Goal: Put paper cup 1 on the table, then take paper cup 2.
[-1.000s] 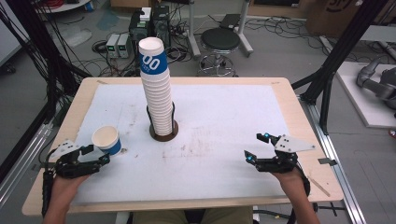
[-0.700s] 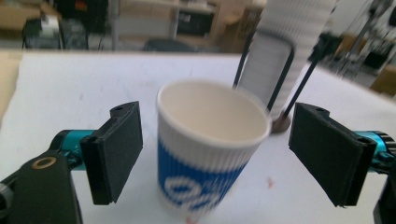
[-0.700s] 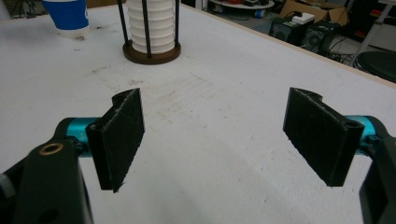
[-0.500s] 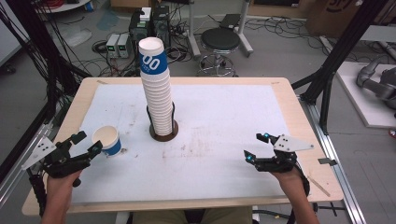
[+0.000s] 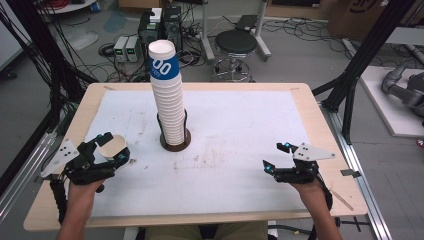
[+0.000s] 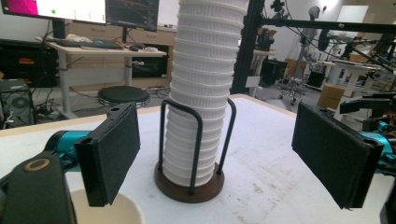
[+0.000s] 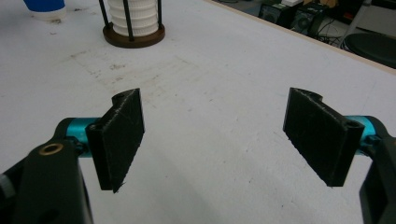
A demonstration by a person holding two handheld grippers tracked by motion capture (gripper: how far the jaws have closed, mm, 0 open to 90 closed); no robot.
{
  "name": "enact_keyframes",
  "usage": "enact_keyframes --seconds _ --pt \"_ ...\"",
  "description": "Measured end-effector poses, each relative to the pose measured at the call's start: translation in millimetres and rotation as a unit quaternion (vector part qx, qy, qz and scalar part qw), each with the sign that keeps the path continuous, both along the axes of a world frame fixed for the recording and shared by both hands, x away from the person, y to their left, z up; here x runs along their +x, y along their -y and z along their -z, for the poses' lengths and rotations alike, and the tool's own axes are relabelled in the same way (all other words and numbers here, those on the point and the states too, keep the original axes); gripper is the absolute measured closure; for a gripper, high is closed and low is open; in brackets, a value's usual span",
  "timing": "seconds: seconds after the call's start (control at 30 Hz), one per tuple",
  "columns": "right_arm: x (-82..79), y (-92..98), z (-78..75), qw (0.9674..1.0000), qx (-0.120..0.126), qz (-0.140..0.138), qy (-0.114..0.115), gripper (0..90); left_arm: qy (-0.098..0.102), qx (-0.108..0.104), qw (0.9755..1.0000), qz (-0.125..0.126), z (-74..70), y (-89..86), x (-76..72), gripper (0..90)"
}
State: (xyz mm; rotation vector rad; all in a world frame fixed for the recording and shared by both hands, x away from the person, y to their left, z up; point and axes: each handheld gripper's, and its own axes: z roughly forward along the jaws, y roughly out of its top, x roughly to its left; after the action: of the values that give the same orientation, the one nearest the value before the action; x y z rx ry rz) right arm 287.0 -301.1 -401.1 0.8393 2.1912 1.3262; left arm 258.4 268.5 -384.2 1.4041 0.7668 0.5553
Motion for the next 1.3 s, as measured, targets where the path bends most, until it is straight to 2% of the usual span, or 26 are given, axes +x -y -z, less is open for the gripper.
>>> enact_keyframes --seconds 0.17,0.33,0.67,1.03,1.3 --pt "1.7 -0.9 0.5 1.0000 -0.001 0.000 -0.003 21.0 -0.005 0.006 0.9999 0.011 2.3 6.5 4.5 15.3" --pt "0.6 1.3 0.3 1.0000 0.001 0.003 -0.003 21.0 -0.001 0.020 0.9996 0.018 1.5 13.8 4.2 15.4" --pt "0.2 2.7 -0.3 1.0000 0.005 0.004 -0.002 21.0 -0.009 0.032 0.9992 0.021 6.9 20.6 6.1 15.5" --pt "-2.6 7.3 -0.5 0.9999 0.008 0.011 -0.004 21.0 -0.010 0.035 0.9988 0.033 4.6 28.2 11.1 15.5" --pt "-3.2 6.2 0.7 0.9999 0.006 0.008 -0.007 21.0 -0.005 0.020 0.9988 0.044 -10.5 31.5 12.9 15.5"
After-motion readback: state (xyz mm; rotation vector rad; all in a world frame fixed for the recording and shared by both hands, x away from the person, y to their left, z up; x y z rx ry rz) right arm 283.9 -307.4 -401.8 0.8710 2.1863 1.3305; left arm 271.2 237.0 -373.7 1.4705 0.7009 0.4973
